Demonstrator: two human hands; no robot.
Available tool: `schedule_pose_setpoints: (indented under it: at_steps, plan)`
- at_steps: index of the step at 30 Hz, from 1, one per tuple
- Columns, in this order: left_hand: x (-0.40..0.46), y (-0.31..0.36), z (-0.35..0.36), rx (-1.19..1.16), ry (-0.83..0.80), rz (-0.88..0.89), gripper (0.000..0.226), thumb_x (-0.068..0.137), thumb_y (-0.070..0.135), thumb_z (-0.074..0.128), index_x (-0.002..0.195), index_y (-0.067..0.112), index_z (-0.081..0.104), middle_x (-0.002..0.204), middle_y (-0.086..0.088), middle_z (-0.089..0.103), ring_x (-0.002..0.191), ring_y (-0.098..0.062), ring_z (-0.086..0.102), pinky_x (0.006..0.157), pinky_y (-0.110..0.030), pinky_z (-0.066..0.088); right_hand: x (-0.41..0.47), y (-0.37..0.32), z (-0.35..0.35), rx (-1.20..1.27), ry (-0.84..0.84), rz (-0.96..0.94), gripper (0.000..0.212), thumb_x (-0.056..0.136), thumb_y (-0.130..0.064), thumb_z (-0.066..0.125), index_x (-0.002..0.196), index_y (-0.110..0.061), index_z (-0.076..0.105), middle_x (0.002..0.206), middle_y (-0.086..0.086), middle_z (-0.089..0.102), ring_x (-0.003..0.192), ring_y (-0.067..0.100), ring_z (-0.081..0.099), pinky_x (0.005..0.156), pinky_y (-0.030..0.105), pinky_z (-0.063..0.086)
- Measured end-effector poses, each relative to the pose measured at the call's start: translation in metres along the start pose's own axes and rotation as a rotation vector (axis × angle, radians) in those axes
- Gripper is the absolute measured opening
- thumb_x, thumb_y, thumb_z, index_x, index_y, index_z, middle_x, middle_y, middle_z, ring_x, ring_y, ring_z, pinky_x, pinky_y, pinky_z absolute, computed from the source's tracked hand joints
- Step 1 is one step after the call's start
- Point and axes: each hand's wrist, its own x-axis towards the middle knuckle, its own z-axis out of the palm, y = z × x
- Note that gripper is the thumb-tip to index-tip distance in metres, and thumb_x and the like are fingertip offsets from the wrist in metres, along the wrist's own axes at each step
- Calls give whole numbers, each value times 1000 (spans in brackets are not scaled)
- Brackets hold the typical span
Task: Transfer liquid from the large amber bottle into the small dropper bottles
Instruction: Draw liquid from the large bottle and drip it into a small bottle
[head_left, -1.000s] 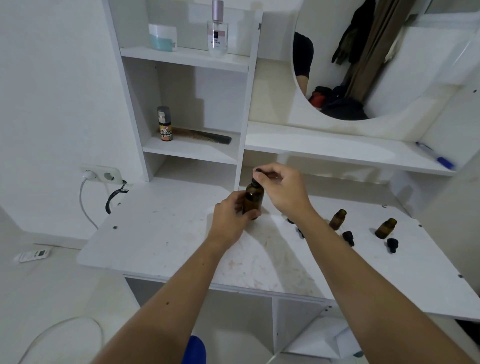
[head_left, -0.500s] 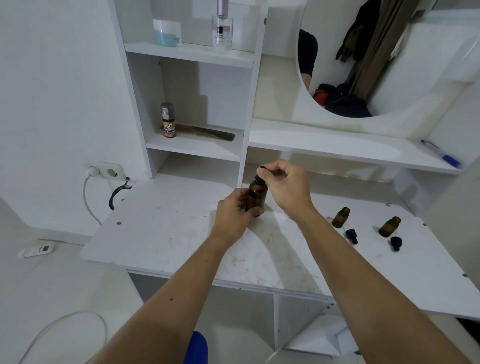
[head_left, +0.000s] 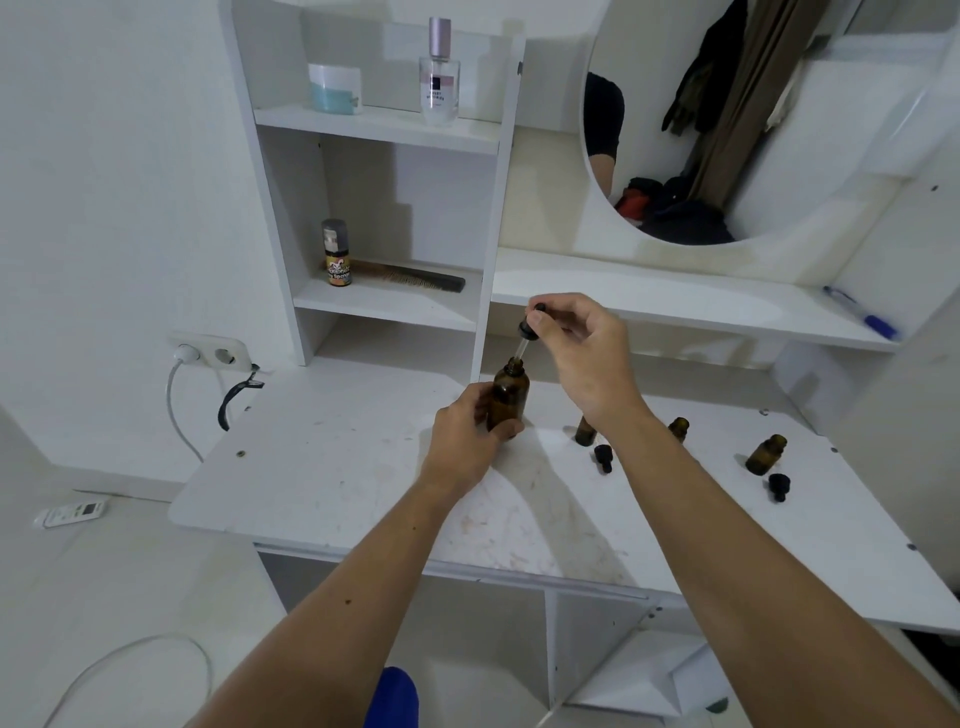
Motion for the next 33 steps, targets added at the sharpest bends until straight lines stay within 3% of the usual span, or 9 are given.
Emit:
schedule_pose_setpoints:
  at_steps: [7, 12, 16, 22, 26, 28, 33]
  plan:
    - [-13, 2, -1, 32, 5, -6, 74, 85, 32, 85, 148, 21, 48, 140, 0, 65, 130, -20, 61, 115, -41, 47, 2, -33, -36, 100, 126, -103, 11, 100, -6, 70, 107, -14, 73, 96, -4, 77, 90, 2, 76, 91, 20, 58]
    - [-42, 4, -1, -1, 157, -49, 77, 81, 32, 89, 145, 16, 50, 142, -2, 64, 126, -18, 64, 110, -38, 51, -10, -30, -66, 91, 161, -115, 14, 100, -7, 70, 109, -17, 74, 106, 7, 77, 102, 20, 77, 101, 32, 61]
    - [-65, 5, 9, 22, 161, -14, 70, 80, 34, 89, 139, 17, 56, 134, 1, 67, 121, -12, 64, 107, -35, 53, -21, -19, -85, 95, 199, -76, 18, 100, -7, 71, 117, -13, 76, 107, 4, 79, 99, 18, 79, 96, 25, 60]
    - [-57, 20, 34, 34, 54, 23, 70, 83, 33, 87, 142, 13, 56, 137, -1, 66, 125, -14, 63, 104, -25, 49, -34, 2, -99, 2, 205, -17, 17, 100, -9, 70, 116, -9, 77, 104, -10, 78, 97, -2, 75, 91, 14, 55]
    - [-45, 28, 60, -7, 24, 33, 69, 83, 32, 87, 142, 13, 55, 137, -3, 66, 125, -15, 63, 108, -33, 52, -32, 15, -100, 3, 195, 27, 13, 101, -9, 70, 106, -19, 77, 98, -13, 78, 91, -8, 74, 85, 8, 52]
    - [-36, 32, 72, -3, -9, 41, 72, 83, 31, 88, 144, 11, 55, 139, -3, 65, 128, -16, 61, 110, -36, 51, -31, 22, -100, 6, 197, 48, 14, 100, -12, 71, 105, -23, 76, 99, -14, 77, 91, -10, 73, 85, 7, 52]
    - [-12, 38, 93, 9, -36, 58, 68, 84, 26, 87, 143, 10, 57, 134, -3, 68, 123, -16, 64, 109, -33, 51, -26, 37, -102, -4, 204, 68, 17, 101, -17, 72, 117, -15, 77, 105, -10, 79, 102, 1, 75, 94, 15, 55]
